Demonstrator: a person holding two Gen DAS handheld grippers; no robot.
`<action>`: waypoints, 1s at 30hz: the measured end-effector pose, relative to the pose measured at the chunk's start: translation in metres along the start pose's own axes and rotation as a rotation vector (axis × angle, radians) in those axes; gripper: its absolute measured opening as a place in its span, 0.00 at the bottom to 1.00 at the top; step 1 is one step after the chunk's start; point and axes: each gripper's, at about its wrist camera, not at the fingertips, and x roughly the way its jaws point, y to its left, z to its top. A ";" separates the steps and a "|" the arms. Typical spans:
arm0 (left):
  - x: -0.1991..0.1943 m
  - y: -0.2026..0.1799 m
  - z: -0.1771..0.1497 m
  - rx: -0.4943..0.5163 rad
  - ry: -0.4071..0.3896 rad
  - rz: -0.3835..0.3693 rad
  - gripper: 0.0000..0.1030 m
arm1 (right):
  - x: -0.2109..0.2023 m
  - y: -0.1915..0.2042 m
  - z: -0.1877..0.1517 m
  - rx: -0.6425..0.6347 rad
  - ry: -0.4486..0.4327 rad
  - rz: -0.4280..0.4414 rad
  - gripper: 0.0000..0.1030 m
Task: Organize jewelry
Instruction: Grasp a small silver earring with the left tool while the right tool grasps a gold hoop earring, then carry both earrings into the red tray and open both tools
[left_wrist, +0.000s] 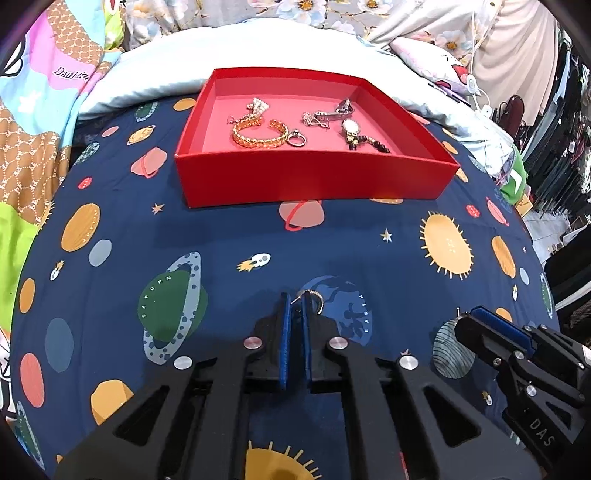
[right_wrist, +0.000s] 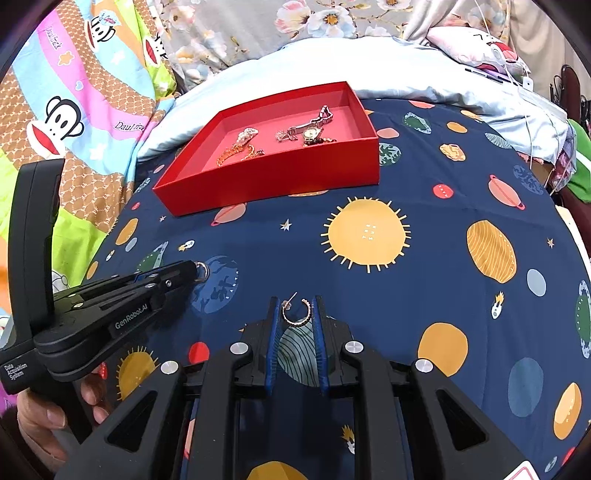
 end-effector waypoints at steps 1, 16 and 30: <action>-0.001 0.000 0.000 0.002 -0.001 -0.002 0.04 | 0.000 0.000 0.000 -0.001 -0.001 0.001 0.15; -0.001 -0.001 -0.003 0.008 0.012 -0.024 0.04 | -0.002 0.000 0.000 0.000 -0.001 0.004 0.15; -0.029 0.002 0.000 -0.007 -0.033 -0.056 0.00 | -0.010 0.002 0.005 -0.009 -0.020 0.013 0.15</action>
